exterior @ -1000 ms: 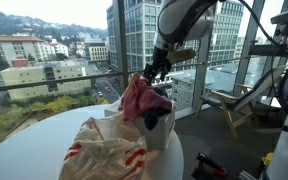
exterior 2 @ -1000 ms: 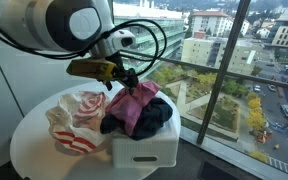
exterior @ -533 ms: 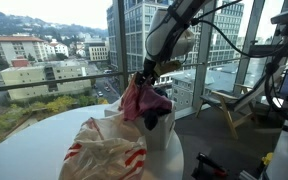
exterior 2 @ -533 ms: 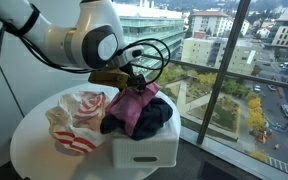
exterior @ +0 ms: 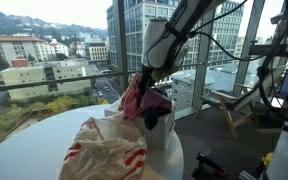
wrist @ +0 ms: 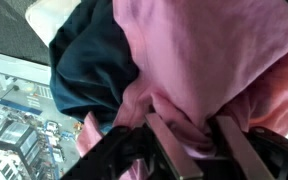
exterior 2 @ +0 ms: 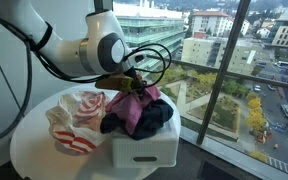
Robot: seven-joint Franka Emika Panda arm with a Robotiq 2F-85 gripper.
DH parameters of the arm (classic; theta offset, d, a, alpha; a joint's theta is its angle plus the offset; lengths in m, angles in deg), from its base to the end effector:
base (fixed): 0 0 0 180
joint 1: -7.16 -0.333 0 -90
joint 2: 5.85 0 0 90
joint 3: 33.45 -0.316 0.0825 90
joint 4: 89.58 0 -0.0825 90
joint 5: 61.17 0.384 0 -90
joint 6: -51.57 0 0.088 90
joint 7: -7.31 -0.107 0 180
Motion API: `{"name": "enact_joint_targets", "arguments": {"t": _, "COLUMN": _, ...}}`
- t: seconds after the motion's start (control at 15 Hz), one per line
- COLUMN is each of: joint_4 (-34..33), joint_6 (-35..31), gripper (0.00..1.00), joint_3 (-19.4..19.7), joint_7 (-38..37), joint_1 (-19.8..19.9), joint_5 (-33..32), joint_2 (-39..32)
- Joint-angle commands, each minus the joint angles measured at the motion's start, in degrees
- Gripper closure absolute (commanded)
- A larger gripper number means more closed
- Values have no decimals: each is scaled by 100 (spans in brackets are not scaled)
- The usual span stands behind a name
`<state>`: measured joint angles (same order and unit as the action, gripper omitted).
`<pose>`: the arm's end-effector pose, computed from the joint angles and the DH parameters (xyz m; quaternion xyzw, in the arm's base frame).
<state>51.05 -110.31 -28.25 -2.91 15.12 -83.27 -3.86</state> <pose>0.4984 -0.0971 0.3519 0.9752 -0.0321 0.1954 0.0986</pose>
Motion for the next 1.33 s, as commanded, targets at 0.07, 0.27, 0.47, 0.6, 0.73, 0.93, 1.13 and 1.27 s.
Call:
{"name": "enact_joint_targets", "arguments": {"t": 0.07, "joint_4": 47, "joint_6": 797, "gripper": 95, "joint_3": -260, "joint_7": -849, "joint_1": -87, "joint_5": -523, "joint_2": 727}}
{"name": "enact_joint_targets", "arguments": {"t": 0.27, "joint_4": 27, "joint_6": 1757, "gripper": 96, "joint_3": -621, "joint_7": -1494, "joint_1": -25, "joint_5": -800, "joint_2": 1317}}
{"name": "enact_joint_targets", "arguments": {"t": 0.47, "joint_4": 63, "joint_6": 2725, "gripper": 96, "joint_3": -917, "joint_7": -1675, "joint_1": -98, "joint_5": -560, "joint_2": 1990}}
{"name": "enact_joint_targets", "arguments": {"t": 0.6, "joint_4": 97, "joint_6": 3090, "gripper": 96, "joint_3": -948, "joint_7": -1270, "joint_1": -275, "joint_5": -126, "joint_2": 2311}}
{"name": "enact_joint_targets", "arguments": {"t": 0.73, "joint_4": 273, "joint_6": 3003, "gripper": 96, "joint_3": -936, "joint_7": -864, "joint_1": -427, "joint_5": 55, "joint_2": 2612}}
{"name": "enact_joint_targets", "arguments": {"t": 0.93, "joint_4": 545, "joint_6": 2740, "gripper": 96, "joint_3": -803, "joint_7": 32, "joint_1": -739, "joint_5": 380, "joint_2": 2927}}
{"name": "enact_joint_targets", "arguments": {"t": 1.13, "joint_4": 813, "joint_6": 2582, "gripper": 96, "joint_3": -735, "joint_7": 850, "joint_1": -1015, "joint_5": 638, "joint_2": 3110}}
{"name": "enact_joint_targets", "arguments": {"t": 1.27, "joint_4": 998, "joint_6": 2487, "gripper": 96, "joint_3": -725, "joint_7": 1299, "joint_1": -1258, "joint_5": 854, "joint_2": 3254}}
